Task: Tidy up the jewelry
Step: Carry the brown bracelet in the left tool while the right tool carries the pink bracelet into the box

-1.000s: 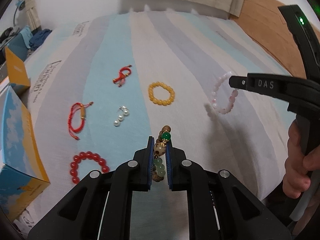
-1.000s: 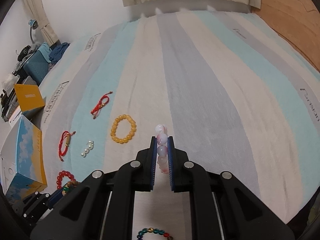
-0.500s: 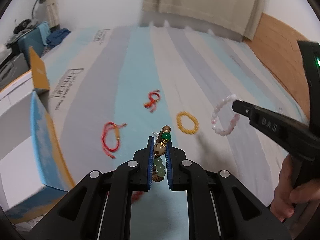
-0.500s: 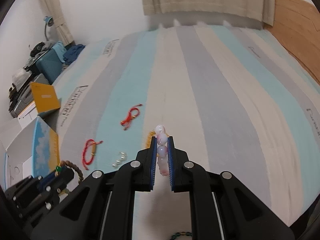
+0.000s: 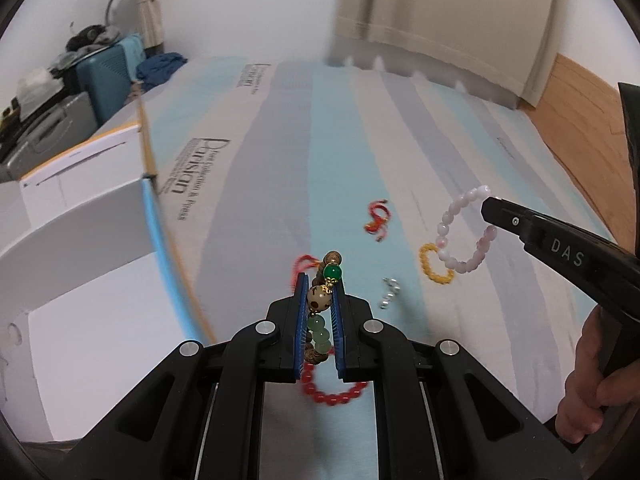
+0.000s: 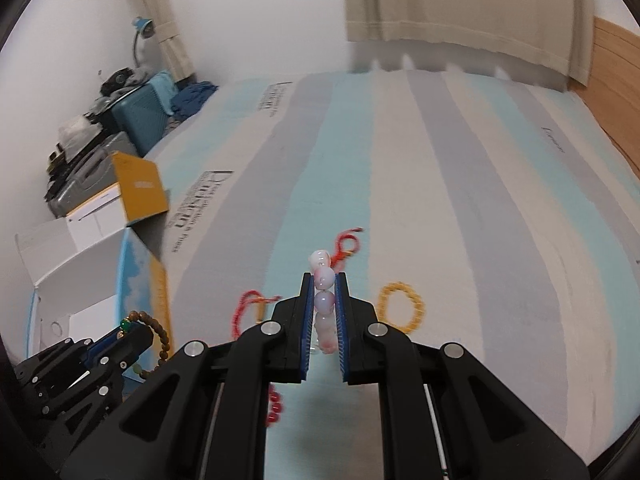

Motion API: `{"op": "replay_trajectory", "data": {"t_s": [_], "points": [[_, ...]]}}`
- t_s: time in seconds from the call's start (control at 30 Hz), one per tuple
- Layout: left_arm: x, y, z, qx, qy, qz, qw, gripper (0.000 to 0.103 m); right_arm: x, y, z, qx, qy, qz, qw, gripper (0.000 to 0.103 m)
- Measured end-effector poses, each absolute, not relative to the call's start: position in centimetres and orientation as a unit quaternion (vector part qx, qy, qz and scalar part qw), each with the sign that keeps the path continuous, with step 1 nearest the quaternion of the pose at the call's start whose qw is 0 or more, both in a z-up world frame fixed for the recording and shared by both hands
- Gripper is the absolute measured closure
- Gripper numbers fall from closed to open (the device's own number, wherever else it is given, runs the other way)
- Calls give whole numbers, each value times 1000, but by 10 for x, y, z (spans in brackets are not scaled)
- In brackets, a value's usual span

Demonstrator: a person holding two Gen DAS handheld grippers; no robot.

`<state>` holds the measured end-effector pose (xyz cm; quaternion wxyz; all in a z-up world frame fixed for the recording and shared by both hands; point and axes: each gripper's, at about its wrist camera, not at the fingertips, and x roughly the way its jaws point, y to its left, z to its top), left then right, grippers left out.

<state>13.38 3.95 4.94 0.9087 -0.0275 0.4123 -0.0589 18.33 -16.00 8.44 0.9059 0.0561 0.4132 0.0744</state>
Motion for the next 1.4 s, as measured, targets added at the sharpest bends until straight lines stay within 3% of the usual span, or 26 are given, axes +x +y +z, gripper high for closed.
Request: {"op": "replay_trajectory", "data": {"t_s": [0.9,1.4], "points": [[109,200,71,-97,399,60,910,93,161,26,117,-34,372,232,898,93],[69,287,51,-119,416,144,890,93,148,108,85,-72,400,298,864,93]]}}
